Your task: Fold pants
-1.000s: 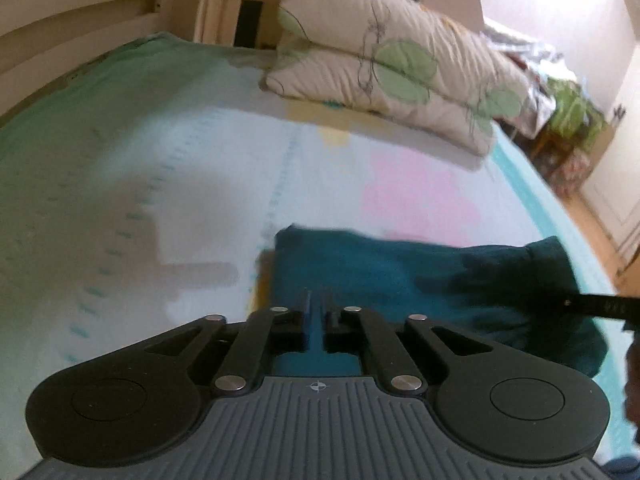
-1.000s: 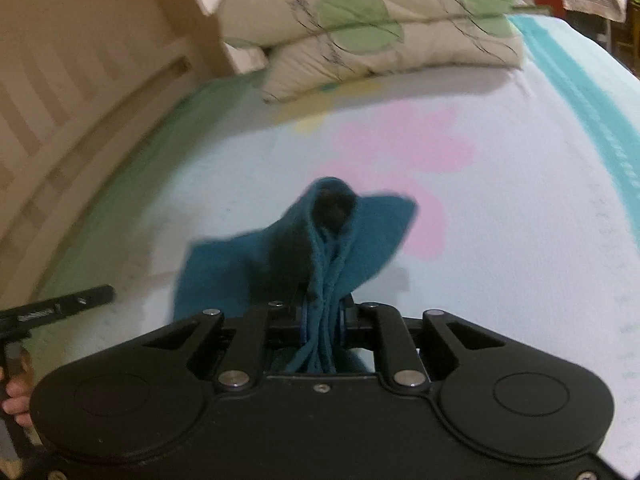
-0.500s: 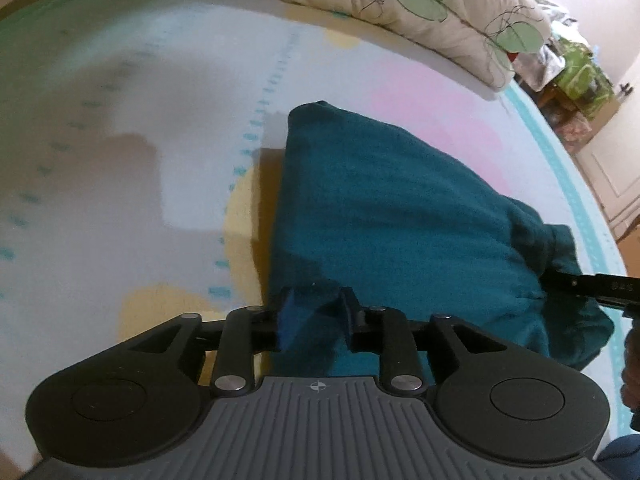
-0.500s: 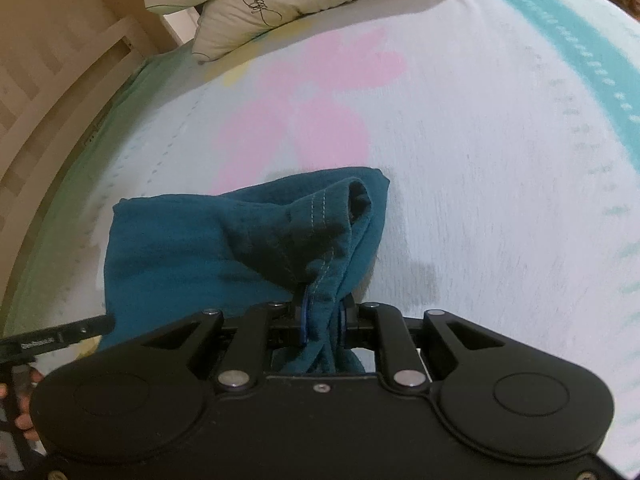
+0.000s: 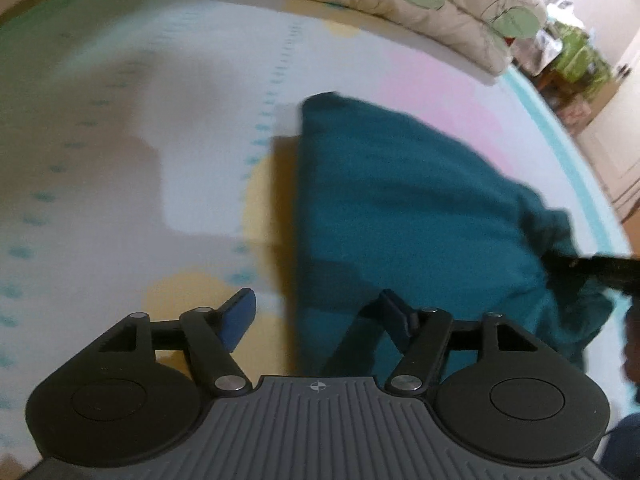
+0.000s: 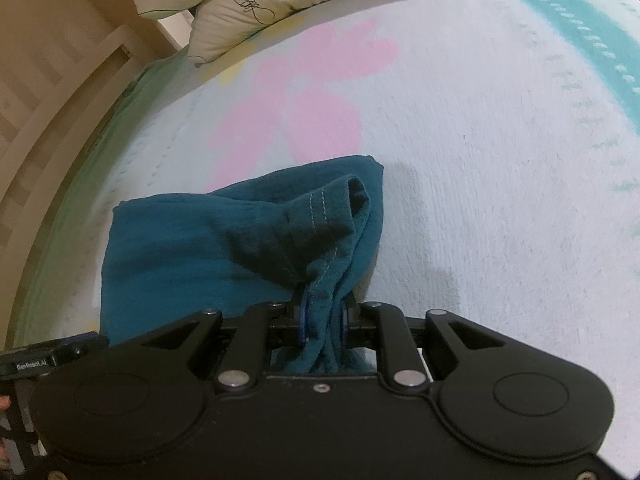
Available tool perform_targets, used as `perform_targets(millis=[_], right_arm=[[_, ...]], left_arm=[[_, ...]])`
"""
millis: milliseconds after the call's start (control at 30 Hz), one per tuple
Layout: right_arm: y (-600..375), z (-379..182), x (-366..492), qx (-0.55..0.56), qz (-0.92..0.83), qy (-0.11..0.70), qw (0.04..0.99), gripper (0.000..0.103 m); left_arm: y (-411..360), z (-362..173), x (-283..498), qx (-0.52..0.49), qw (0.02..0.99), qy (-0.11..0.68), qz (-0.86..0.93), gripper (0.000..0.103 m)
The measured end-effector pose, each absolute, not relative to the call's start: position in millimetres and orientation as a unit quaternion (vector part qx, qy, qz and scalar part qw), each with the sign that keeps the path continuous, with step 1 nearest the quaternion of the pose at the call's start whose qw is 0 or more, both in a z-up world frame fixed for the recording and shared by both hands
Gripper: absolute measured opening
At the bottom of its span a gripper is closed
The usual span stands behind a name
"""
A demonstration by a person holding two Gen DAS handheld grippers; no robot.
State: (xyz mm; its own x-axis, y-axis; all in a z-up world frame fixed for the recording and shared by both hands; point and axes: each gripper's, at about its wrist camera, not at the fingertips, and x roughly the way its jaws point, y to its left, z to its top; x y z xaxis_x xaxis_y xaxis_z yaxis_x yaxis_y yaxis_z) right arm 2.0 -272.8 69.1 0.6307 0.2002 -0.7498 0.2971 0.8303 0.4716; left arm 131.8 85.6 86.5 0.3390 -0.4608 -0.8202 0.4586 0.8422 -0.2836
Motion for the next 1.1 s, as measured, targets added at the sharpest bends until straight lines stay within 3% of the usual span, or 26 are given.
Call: perform_targets(millis=[167, 200, 233, 267, 333, 700, 833, 900, 967, 1100], right_arm=[[-274, 70, 6, 0.28, -0.026, 0.436, 0.855, 0.025], [-272, 71, 7, 0.271, -0.027, 0.439, 0.856, 0.025], [-270, 73, 8, 0.263, -0.027, 0.441, 0.858, 0.025], [-267, 75, 9, 0.256, -0.027, 0.442, 0.859, 0.025], [-260, 82, 11, 0.242, -0.026, 0.442, 0.864, 0.025], [-212, 156, 50, 0.246, 0.052, 0.4, 0.881, 0.024], [-193, 133, 85, 0.218, 0.065, 0.413, 0.882, 0.033], [-192, 111, 100, 0.204, 0.025, 0.448, 0.87, 0.048], [-192, 100, 105, 0.189, -0.012, 0.472, 0.861, 0.046], [-185, 123, 80, 0.19, -0.023, 0.415, 0.889, 0.046]], left_arm=[[43, 81, 155, -0.003, 0.806, 0.506, -0.308, 0.067], [39, 80, 159, -0.017, 0.804, 0.515, -0.295, 0.063], [39, 80, 162, -0.027, 0.805, 0.522, -0.28, 0.054], [40, 82, 164, -0.027, 0.809, 0.527, -0.26, 0.023], [46, 91, 161, -0.03, 0.815, 0.521, -0.252, 0.009], [115, 180, 149, -0.013, 0.859, 0.452, -0.239, 0.005], [132, 160, 171, 0.003, 0.866, 0.46, -0.194, 0.013], [138, 138, 178, 0.014, 0.863, 0.482, -0.154, 0.012], [144, 130, 173, 0.019, 0.863, 0.487, -0.13, 0.012], [153, 132, 145, -0.002, 0.867, 0.478, -0.139, 0.012]])
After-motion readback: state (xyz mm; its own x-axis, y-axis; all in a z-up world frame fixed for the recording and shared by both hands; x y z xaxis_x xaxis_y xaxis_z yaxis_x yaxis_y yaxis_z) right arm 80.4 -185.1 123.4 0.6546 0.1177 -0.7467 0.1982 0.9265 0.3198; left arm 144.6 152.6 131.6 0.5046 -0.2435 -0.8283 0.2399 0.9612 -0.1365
